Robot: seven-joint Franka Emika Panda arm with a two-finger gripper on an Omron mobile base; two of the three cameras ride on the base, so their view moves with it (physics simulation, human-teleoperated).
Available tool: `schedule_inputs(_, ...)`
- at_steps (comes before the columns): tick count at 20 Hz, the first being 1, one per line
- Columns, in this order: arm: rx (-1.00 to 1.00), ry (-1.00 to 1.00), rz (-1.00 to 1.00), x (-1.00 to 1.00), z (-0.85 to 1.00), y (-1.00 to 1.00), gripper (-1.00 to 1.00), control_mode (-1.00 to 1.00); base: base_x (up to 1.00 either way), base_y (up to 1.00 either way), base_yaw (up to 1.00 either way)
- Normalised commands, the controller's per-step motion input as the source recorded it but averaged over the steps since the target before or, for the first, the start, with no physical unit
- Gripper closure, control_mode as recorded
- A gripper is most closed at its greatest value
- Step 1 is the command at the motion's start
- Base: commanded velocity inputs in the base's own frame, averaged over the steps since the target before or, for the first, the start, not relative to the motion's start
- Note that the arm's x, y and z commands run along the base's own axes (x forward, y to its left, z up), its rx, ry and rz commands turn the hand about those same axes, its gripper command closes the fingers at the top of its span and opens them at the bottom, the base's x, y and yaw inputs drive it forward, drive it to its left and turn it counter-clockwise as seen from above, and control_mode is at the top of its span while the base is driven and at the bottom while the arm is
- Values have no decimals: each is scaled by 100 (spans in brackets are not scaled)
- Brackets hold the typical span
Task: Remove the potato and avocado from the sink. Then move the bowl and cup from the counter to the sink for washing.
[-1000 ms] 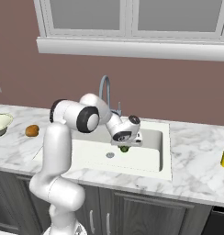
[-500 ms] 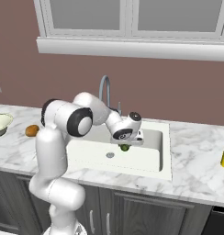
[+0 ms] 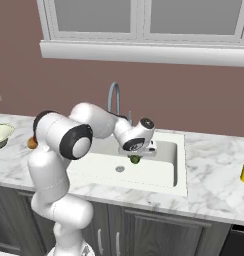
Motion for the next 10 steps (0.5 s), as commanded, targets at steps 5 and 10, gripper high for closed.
schedule_inputs(5,0,0,0,-31,40,0,100,-100,0,0,0)
schedule_inputs(10,0,0,0,-36,35,3,100,-100,0,0,0)
